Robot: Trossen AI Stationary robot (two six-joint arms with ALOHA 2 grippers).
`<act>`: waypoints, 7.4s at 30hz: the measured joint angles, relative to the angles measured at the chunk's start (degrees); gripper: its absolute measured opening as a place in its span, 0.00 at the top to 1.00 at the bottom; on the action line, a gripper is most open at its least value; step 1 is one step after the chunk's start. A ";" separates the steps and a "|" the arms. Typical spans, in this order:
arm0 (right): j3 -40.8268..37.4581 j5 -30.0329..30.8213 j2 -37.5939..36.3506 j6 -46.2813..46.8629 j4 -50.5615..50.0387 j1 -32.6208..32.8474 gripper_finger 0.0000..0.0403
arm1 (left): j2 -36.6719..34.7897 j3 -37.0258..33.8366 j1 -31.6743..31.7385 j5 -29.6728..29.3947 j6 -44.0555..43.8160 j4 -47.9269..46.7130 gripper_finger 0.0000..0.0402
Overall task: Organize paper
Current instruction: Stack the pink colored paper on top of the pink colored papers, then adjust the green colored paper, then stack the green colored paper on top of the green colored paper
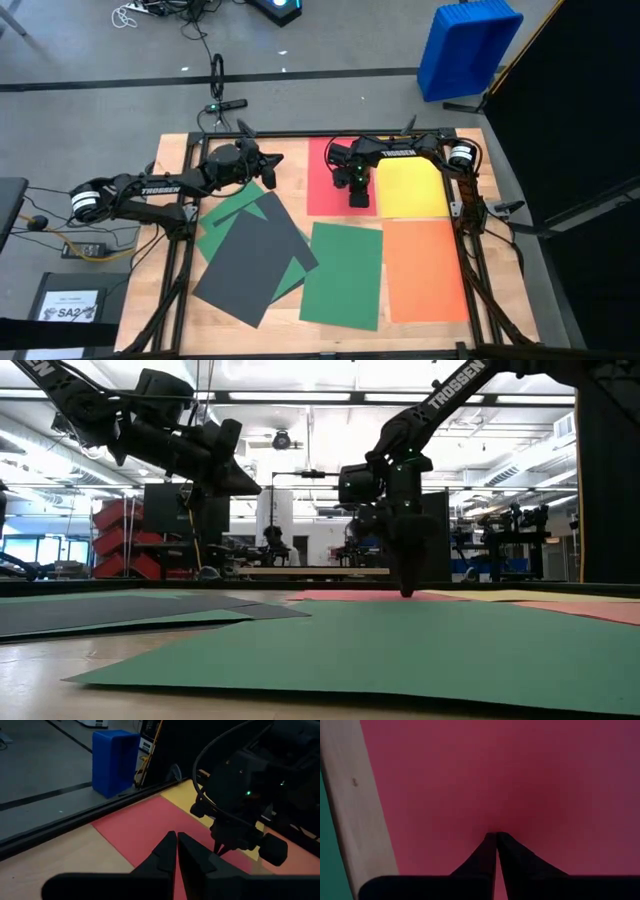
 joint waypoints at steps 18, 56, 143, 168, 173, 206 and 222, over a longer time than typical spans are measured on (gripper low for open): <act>-0.04 1.20 0.15 -2.84 -1.13 0.18 1.00 | 0.00 0.00 0.00 0.00 -0.72 -0.74 1.00; 3.04 2.41 0.39 -0.38 -4.32 0.78 1.00 | 0.02 0.00 0.00 -0.02 -0.74 -3.08 1.00; -15.72 5.58 -12.48 36.54 18.65 35.95 0.99 | 7.30 11.30 -44.71 -26.14 -9.64 -35.40 1.00; -18.80 1.42 -12.57 24.39 18.78 31.61 1.00 | 7.30 11.30 -42.54 -25.97 -8.33 -35.19 1.00; -17.82 -0.27 -12.35 24.57 18.04 31.56 1.00 | 7.30 11.30 -42.10 -25.97 -8.33 -35.21 1.00; -11.67 4.12 -12.37 23.48 23.83 31.02 1.00 | 6.78 13.71 -35.30 -20.83 -13.10 -53.06 1.00; -11.65 1.77 -12.41 24.96 43.84 28.26 0.95 | 0.36 15.61 -24.95 -10.77 -7.20 -60.35 1.00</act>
